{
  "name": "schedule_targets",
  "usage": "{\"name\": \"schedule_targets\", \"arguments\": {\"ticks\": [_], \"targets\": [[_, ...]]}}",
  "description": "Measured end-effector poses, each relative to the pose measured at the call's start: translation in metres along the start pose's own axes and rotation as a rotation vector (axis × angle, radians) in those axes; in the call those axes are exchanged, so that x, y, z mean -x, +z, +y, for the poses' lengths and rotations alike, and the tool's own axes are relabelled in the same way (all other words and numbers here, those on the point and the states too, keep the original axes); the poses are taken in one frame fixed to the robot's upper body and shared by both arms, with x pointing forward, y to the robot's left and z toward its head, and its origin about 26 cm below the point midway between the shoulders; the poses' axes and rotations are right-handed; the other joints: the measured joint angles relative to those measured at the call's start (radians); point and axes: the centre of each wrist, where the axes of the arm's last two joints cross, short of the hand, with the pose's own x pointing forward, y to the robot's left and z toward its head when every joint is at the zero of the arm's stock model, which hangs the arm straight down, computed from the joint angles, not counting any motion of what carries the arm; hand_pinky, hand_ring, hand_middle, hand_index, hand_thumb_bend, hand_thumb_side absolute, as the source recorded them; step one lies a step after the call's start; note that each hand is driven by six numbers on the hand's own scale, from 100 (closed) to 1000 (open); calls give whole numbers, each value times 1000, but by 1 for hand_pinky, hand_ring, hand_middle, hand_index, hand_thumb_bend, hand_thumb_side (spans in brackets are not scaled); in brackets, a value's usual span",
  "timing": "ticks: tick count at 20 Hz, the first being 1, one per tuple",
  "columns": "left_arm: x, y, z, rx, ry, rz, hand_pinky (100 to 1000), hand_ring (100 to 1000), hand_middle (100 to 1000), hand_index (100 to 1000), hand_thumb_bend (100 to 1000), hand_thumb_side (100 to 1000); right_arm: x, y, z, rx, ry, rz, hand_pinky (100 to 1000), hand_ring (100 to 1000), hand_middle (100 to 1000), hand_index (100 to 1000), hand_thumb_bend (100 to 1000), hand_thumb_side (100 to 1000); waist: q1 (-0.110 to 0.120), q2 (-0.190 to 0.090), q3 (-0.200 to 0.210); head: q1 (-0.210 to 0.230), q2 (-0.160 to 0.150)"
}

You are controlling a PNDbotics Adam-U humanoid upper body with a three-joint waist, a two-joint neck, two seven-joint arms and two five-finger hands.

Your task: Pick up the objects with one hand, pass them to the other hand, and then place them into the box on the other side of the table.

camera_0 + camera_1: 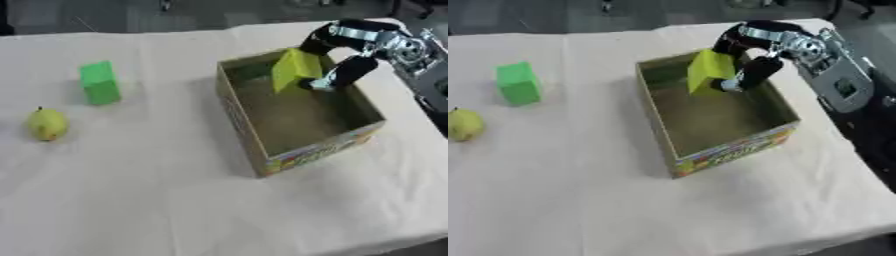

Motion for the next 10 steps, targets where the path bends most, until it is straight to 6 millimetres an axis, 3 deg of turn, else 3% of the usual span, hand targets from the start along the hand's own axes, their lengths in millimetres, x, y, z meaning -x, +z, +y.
{"name": "schedule_targets", "arguments": {"ticks": [5,10], "targets": [[0,0,1,-9,4,2,816,766,649,786,538,656,8,-3,5,-10,19,36,846,743,697,754,420,310,1,2,3,2,-1],[0,0,2,-11,4,2,817,767,646,787,542,657,10,-5,8,-20,36,32,887,825,808,874,526,453,5,2,3,4,-2]]}}
